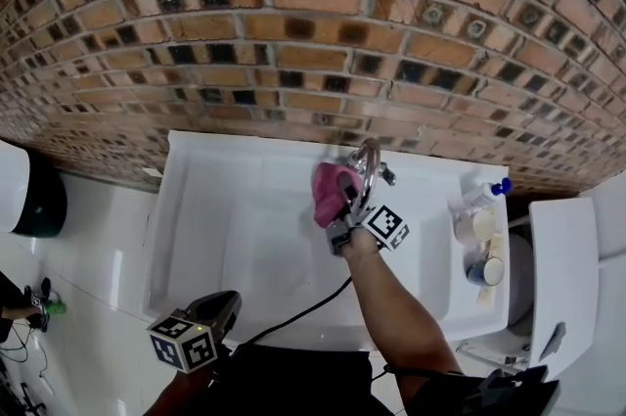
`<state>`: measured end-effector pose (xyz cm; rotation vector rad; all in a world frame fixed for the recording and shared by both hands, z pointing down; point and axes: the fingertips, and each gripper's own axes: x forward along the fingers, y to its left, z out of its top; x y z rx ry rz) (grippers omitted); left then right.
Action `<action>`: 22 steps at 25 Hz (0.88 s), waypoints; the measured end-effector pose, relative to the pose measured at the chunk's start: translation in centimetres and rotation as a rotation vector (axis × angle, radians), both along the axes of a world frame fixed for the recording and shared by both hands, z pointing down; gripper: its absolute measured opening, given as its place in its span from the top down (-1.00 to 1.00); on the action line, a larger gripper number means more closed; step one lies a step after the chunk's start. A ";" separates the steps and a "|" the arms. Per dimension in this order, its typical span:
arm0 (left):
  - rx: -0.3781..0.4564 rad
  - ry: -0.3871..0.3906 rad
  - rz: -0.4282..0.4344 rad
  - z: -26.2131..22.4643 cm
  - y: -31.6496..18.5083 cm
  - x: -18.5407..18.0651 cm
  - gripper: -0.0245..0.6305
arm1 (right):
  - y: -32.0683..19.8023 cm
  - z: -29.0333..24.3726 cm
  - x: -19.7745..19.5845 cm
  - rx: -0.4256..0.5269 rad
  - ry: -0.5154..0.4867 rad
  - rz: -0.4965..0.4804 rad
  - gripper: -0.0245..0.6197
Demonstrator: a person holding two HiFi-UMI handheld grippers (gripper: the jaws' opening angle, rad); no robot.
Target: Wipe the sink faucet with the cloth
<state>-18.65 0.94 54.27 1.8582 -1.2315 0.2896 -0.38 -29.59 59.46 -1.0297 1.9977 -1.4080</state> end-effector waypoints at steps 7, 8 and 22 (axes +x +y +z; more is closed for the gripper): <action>0.006 0.014 0.030 -0.2 -1.5 1.0 0.91 | 0.0 -1.4 0.0 0.028 -0.010 -0.034 0.75; 0.008 0.017 0.036 -0.2 -1.7 1.2 0.91 | 0.0 -1.9 0.0 0.041 -0.016 -0.041 0.75; 0.062 0.057 0.058 -1.3 -1.7 2.3 0.91 | 3.9 -5.8 0.9 0.124 -0.046 -0.111 0.75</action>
